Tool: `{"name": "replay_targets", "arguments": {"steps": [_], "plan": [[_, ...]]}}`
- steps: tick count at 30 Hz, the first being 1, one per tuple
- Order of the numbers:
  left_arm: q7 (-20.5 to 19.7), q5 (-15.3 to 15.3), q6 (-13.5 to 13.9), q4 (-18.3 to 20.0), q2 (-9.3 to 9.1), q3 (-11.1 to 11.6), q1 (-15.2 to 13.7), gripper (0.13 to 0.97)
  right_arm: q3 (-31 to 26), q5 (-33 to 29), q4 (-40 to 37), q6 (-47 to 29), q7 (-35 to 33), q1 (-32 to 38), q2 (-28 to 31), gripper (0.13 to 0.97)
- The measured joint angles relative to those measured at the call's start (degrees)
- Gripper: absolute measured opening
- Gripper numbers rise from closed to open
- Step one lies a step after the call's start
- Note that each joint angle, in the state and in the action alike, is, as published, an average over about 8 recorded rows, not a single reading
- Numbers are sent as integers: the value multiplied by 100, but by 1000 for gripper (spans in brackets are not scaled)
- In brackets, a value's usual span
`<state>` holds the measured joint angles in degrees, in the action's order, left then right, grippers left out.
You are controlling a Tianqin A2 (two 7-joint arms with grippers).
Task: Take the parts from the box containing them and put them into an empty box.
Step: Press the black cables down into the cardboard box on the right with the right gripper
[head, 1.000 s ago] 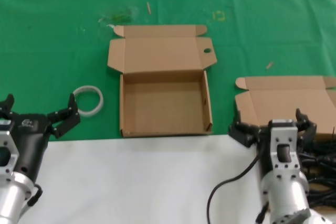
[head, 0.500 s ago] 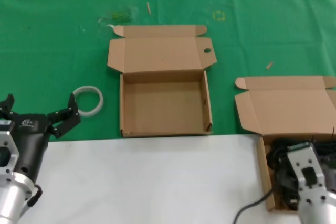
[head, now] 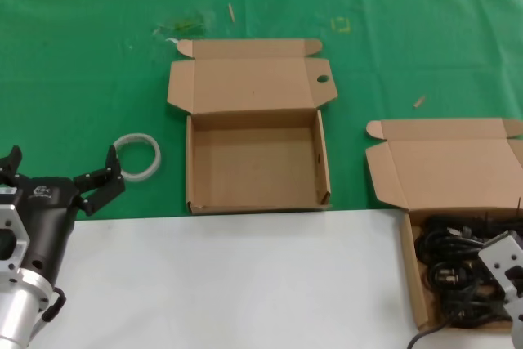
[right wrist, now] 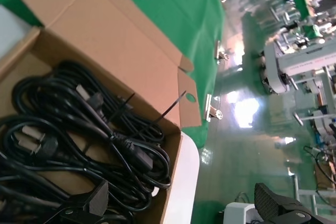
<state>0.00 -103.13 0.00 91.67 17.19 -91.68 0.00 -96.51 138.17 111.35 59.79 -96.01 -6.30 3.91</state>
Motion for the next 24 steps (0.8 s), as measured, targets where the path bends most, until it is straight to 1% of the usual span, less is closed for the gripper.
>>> {"name": "replay_targets", "arguments": {"steps": [4, 8, 18, 24], "plan": [[0, 0, 0, 0, 0, 0, 0, 965, 112, 146, -136, -69, -408, 121, 0, 966], [0, 0, 0, 0, 0, 0, 0, 965, 176, 248, -356, -209, -678, 267, 0, 966], [0, 0, 0, 0, 0, 0, 0, 965, 239, 336, -1075, -661, -983, 655, 0, 966], [0, 0, 0, 0, 0, 0, 0, 965, 274, 367, -1365, -798, -1110, 776, 0, 966]]}}
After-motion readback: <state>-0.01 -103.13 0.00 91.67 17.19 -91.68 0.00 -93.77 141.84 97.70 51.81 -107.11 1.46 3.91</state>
